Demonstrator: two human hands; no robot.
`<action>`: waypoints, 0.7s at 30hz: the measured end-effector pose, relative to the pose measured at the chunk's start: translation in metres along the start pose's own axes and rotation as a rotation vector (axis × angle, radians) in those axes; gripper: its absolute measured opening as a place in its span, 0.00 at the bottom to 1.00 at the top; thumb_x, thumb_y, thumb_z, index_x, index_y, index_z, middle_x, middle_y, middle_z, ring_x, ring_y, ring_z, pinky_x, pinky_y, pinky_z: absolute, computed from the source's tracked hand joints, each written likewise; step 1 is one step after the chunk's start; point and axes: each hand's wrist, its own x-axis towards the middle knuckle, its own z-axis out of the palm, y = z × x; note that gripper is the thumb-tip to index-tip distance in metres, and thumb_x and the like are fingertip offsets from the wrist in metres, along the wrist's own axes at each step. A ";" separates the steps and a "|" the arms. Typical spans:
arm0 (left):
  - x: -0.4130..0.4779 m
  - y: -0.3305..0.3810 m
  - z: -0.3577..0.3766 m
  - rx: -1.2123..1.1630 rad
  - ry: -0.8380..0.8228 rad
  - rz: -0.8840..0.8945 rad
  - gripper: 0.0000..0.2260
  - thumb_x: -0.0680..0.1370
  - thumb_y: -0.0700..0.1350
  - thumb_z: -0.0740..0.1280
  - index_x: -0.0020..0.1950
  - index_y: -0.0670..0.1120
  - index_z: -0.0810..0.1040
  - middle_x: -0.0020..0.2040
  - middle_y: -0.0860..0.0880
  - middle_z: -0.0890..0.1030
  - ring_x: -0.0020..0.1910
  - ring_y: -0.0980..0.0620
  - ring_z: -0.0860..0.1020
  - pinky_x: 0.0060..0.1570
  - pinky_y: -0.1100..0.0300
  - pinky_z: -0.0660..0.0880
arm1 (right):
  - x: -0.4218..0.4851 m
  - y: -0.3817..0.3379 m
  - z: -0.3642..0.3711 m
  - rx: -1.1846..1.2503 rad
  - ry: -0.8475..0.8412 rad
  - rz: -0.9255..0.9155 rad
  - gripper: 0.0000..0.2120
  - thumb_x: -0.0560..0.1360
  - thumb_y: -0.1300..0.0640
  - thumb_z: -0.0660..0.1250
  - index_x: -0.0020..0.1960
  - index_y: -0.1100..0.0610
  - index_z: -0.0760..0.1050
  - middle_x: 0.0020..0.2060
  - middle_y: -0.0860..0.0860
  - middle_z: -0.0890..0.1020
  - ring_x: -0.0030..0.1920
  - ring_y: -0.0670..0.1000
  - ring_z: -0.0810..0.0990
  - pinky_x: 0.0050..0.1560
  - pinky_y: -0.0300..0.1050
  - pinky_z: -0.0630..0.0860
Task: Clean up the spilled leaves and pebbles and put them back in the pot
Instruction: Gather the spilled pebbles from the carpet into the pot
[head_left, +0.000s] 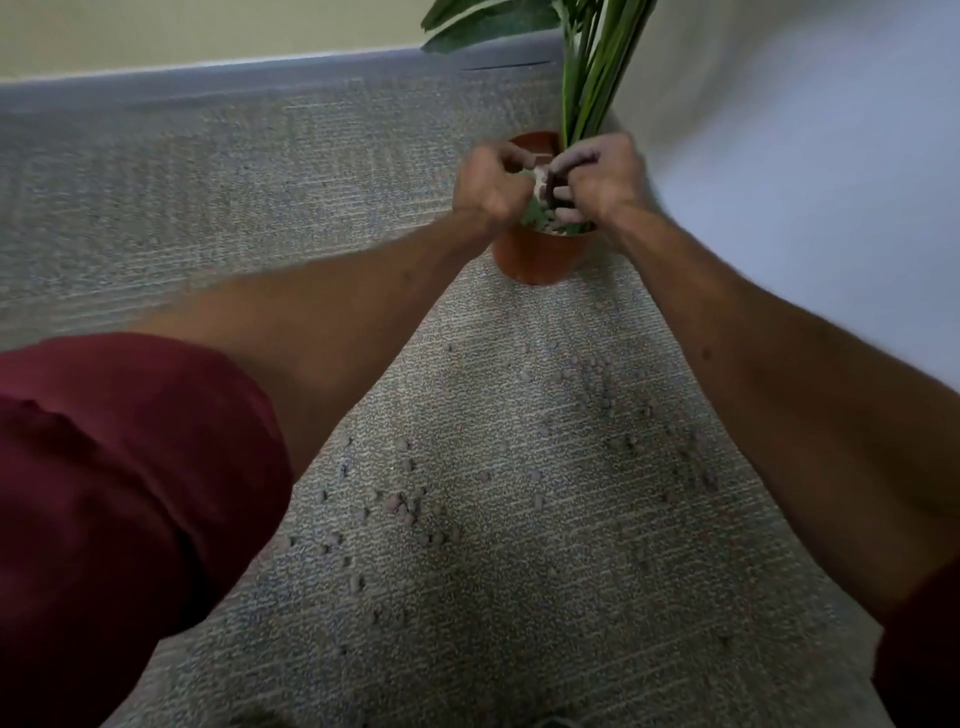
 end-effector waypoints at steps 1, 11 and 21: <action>-0.002 -0.006 -0.005 -0.019 0.007 0.006 0.10 0.79 0.42 0.72 0.59 0.47 0.87 0.57 0.49 0.87 0.58 0.51 0.85 0.61 0.53 0.82 | -0.002 0.001 0.002 -0.025 0.025 -0.015 0.18 0.79 0.67 0.66 0.40 0.51 0.88 0.42 0.49 0.90 0.38 0.51 0.90 0.38 0.53 0.88; -0.070 -0.113 -0.111 0.164 -0.037 -0.022 0.11 0.83 0.40 0.65 0.61 0.48 0.85 0.58 0.51 0.85 0.56 0.47 0.86 0.57 0.43 0.84 | -0.067 -0.003 0.061 -0.162 -0.242 -0.199 0.18 0.79 0.63 0.63 0.38 0.50 0.86 0.33 0.51 0.88 0.30 0.51 0.88 0.36 0.52 0.85; -0.182 -0.238 -0.238 0.353 0.145 -0.321 0.08 0.82 0.44 0.68 0.58 0.51 0.85 0.54 0.52 0.87 0.53 0.48 0.86 0.55 0.55 0.81 | -0.179 -0.003 0.206 -0.388 -0.853 -0.196 0.15 0.78 0.66 0.61 0.43 0.56 0.85 0.38 0.58 0.89 0.32 0.55 0.86 0.30 0.48 0.81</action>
